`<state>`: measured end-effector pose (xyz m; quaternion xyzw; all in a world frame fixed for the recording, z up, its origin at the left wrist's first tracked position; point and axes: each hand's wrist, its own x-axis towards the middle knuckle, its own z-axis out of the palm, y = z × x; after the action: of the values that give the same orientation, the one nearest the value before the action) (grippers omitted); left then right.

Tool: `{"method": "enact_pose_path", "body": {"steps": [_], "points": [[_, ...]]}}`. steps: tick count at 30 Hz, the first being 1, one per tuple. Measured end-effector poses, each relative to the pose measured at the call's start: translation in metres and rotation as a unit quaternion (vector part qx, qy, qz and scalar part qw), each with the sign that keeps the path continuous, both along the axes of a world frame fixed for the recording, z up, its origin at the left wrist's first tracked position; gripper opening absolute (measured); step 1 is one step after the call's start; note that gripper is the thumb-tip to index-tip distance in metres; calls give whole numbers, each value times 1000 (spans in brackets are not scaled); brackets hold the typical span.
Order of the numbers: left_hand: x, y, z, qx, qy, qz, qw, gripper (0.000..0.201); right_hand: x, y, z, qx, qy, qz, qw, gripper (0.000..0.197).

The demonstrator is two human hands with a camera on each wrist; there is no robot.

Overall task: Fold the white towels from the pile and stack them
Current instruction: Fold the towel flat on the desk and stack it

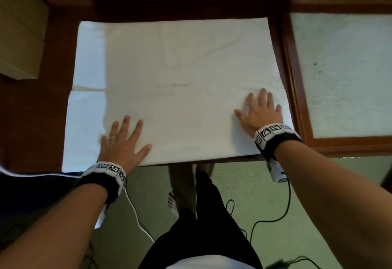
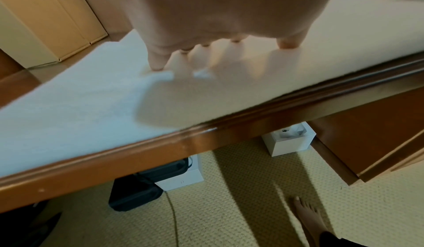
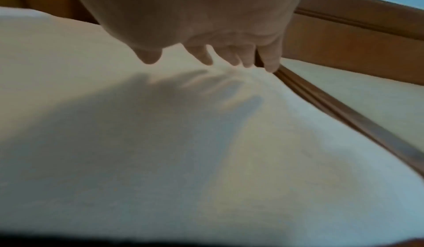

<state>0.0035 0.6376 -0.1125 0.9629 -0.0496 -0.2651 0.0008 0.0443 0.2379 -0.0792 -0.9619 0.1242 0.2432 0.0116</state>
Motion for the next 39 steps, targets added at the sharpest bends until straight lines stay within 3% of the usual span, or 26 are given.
{"method": "enact_pose_path", "body": {"steps": [2, 7, 10, 15, 23, 27, 31, 39], "points": [[1, -1, 6, 0, 22, 5, 1000, 79, -13, 20, 1, 34, 7, 71, 997, 75], [-5, -5, 27, -16, 38, 37, 998, 75, -58, 31, 3, 30, 72, 73, 994, 82], [6, -9, 48, -20, 33, 46, 998, 65, -54, 29, 14, 28, 82, 73, 994, 67], [70, -9, 80, -11, 52, 50, 997, 54, 2, 35, 42, 41, 62, 29, 997, 36], [210, -25, 112, -46, 6, 84, 995, 45, 146, 36, 64, 58, -18, 27, 998, 29], [270, -28, 105, -28, 4, 91, 995, 41, 212, 26, 58, 41, -38, 29, 998, 39], [313, -27, 84, -24, 4, 95, 995, 47, 258, 15, 39, 34, -5, 46, 998, 45], [336, -24, 30, 94, 53, -52, 993, 75, 277, 0, 5, 3, 1, 89, 996, 82]]}}
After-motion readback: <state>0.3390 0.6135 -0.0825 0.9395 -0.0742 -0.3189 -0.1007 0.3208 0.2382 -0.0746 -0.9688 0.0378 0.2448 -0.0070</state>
